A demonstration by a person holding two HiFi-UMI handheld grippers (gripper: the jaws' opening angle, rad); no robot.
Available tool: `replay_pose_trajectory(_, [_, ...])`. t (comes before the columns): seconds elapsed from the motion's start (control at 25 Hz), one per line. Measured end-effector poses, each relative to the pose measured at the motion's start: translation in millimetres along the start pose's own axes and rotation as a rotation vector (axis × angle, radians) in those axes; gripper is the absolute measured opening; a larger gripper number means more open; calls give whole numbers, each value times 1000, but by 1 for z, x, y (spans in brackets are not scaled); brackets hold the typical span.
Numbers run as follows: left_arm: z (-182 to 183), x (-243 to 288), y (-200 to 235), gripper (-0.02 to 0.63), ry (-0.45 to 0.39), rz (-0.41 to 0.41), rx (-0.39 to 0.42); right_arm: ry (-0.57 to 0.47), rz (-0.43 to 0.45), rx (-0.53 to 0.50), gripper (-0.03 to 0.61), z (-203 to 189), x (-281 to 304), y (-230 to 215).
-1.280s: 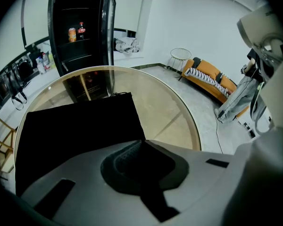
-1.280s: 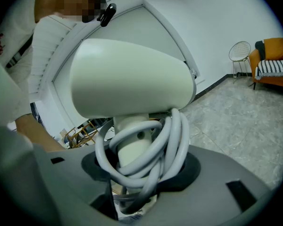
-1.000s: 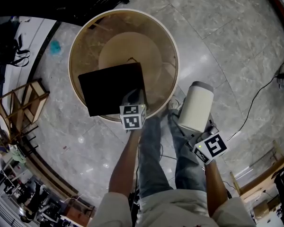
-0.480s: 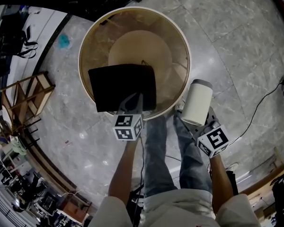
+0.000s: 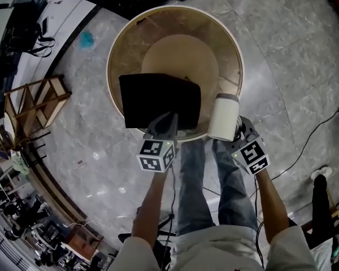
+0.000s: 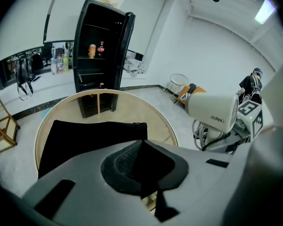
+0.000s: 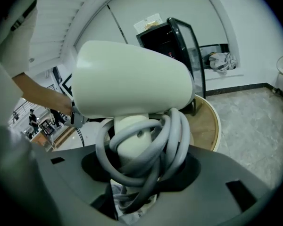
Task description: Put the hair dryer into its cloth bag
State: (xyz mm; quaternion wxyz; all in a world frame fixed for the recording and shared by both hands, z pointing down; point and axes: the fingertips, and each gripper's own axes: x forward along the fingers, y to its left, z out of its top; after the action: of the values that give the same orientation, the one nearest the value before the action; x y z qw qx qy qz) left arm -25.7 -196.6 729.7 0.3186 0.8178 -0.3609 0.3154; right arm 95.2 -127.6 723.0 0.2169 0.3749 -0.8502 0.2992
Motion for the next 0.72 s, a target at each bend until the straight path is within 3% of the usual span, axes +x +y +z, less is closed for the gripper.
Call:
replay_pose_trajectory(0.32, [3,-1,5,37,-18,-31,-27,197,28,-148,253,-26,49,-2])
replay_pose_trajectory(0.72, [2,-3,3,37,-9,-89,-21,508,29,-415,253,-65,88,-20])
